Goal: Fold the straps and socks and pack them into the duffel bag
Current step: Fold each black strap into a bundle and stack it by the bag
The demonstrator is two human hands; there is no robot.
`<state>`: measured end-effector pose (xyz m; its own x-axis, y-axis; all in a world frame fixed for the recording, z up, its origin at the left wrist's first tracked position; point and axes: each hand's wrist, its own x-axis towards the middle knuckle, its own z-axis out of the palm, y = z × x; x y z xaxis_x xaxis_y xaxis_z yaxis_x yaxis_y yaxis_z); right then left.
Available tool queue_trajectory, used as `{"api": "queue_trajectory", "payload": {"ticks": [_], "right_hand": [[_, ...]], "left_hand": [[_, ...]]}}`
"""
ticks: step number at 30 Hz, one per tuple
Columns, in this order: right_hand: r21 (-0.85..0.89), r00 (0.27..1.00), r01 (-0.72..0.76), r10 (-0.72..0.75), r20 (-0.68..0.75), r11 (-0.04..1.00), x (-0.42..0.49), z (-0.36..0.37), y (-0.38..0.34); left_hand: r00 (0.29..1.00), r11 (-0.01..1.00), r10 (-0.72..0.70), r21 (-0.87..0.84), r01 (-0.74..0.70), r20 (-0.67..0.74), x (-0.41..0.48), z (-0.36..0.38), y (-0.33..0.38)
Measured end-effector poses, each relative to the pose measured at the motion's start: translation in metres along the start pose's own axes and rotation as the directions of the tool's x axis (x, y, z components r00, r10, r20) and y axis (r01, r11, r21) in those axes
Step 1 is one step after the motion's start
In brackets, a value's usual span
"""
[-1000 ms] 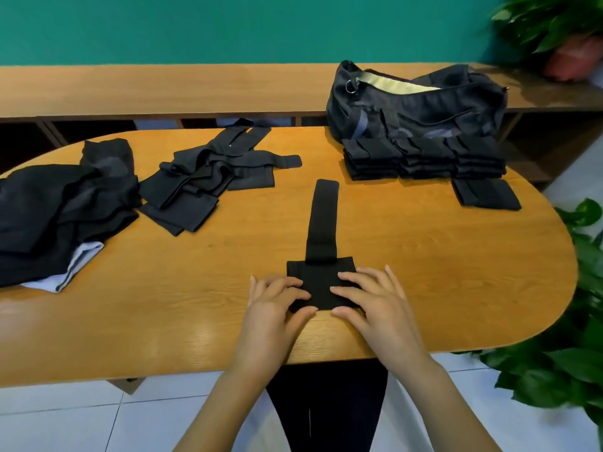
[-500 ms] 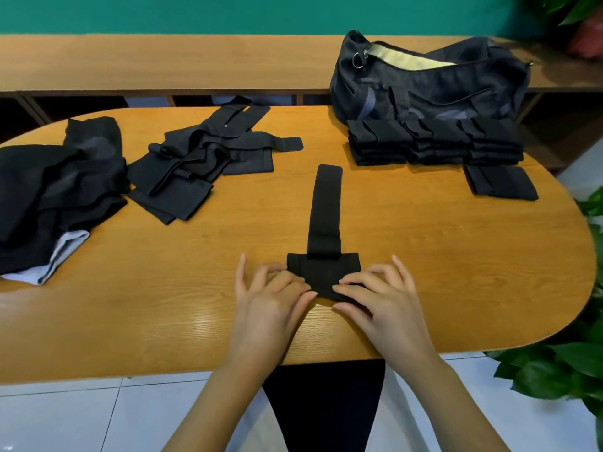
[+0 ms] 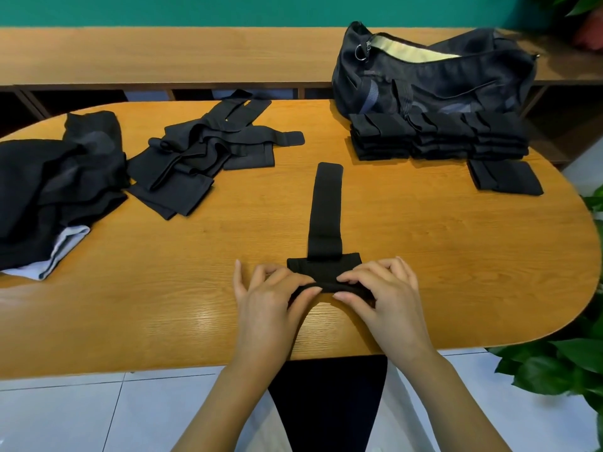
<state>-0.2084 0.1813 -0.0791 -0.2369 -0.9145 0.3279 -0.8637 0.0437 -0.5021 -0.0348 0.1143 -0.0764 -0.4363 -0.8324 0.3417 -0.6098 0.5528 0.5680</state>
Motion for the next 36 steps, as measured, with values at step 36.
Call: {"api": "queue_trajectory", "payload": {"ticks": [36], "right_hand": [[0.071, 0.977, -0.204, 0.208, -0.048, 0.976, 0.008, 0.0, -0.01]], "left_hand": [[0.993, 0.992, -0.119, -0.051, 0.118, -0.021, 0.004, -0.004, 0.001]]}}
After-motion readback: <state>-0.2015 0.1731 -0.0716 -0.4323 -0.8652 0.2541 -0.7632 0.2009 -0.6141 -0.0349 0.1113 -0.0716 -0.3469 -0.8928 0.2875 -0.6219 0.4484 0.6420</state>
